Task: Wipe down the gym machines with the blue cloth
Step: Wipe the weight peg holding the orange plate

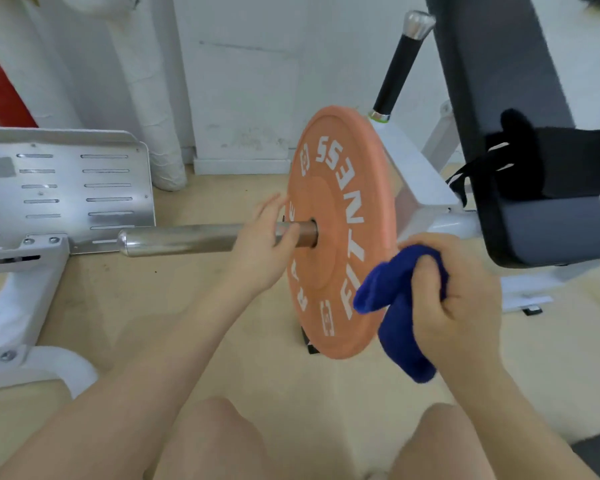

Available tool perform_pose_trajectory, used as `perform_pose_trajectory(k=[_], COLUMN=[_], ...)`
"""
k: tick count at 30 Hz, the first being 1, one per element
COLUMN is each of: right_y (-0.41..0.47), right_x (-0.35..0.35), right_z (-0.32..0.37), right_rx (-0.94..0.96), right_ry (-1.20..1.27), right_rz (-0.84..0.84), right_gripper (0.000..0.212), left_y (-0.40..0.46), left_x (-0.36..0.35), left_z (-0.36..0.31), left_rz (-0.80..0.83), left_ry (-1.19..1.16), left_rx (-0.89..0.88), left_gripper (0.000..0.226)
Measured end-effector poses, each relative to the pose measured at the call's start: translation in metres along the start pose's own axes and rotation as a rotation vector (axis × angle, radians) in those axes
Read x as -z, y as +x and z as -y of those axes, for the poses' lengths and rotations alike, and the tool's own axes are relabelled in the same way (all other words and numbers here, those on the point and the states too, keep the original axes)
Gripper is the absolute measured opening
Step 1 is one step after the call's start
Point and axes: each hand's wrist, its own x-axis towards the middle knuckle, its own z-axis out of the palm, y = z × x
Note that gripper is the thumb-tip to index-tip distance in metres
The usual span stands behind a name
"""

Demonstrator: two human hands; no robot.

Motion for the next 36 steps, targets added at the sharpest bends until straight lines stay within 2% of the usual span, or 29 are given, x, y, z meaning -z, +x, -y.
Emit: perform_pose_trajectory(k=[2, 5, 8, 11, 13, 15, 17, 20, 22, 27, 31, 36], right_y=[0.015, 0.027, 0.026, 0.030, 0.028, 0.031, 0.040, 0.045, 0.038, 0.026, 0.028, 0.028], right_x=[0.013, 0.000, -0.027, -0.040, -0.041, -0.039, -0.039, -0.057, -0.073, -0.101, -0.110, -0.141], right_z=[-0.030, -0.076, -0.095, -0.092, -0.097, -0.109, -0.121, -0.139, -0.149, -0.165, -0.166, -0.139], right_rx=[-0.251, -0.476, -0.504, -0.456, -0.443, -0.425, -0.451, -0.553, -0.601, -0.662, -0.651, -0.610], right_ry=[-0.005, 0.149, 0.314, 0.430, 0.503, 0.569, 0.598, 0.502, 0.499, 0.715, 0.752, 0.791], right_rz=[-0.011, 0.289, 0.457, 0.514, 0.549, 0.594, 0.626, 0.688, 0.754, 0.789, 0.807, 0.910], right_gripper=[0.023, 0.035, 0.031, 0.028, 0.027, 0.031, 0.033, 0.027, 0.032, 0.044, 0.043, 0.045], left_y=[0.000, 0.014, 0.029, 0.032, 0.023, 0.019, 0.024, 0.041, 0.049, 0.044, 0.035, 0.025], left_x=[-0.012, -0.027, -0.034, -0.037, -0.036, -0.037, -0.037, -0.038, -0.043, -0.056, -0.049, -0.021], left_z=[-0.033, -0.066, -0.089, -0.093, -0.095, -0.095, -0.099, -0.109, -0.113, -0.114, -0.106, -0.084], left_rz=[0.060, 0.129, 0.146, 0.113, 0.037, -0.052, -0.106, -0.132, -0.127, -0.183, -0.235, -0.320], left_ry=[-0.091, -0.232, -0.207, 0.094, 0.283, 0.361, 0.448, 0.431, 0.360, 0.470, 0.478, 0.477], left_rx=[-0.033, 0.059, 0.122, 0.128, 0.187, 0.218, 0.211, 0.261, 0.300, 0.200, 0.220, 0.236], left_gripper=[0.049, 0.065, 0.094, 0.107, 0.094, 0.059, 0.039, 0.041, 0.042, 0.052, 0.063, 0.070])
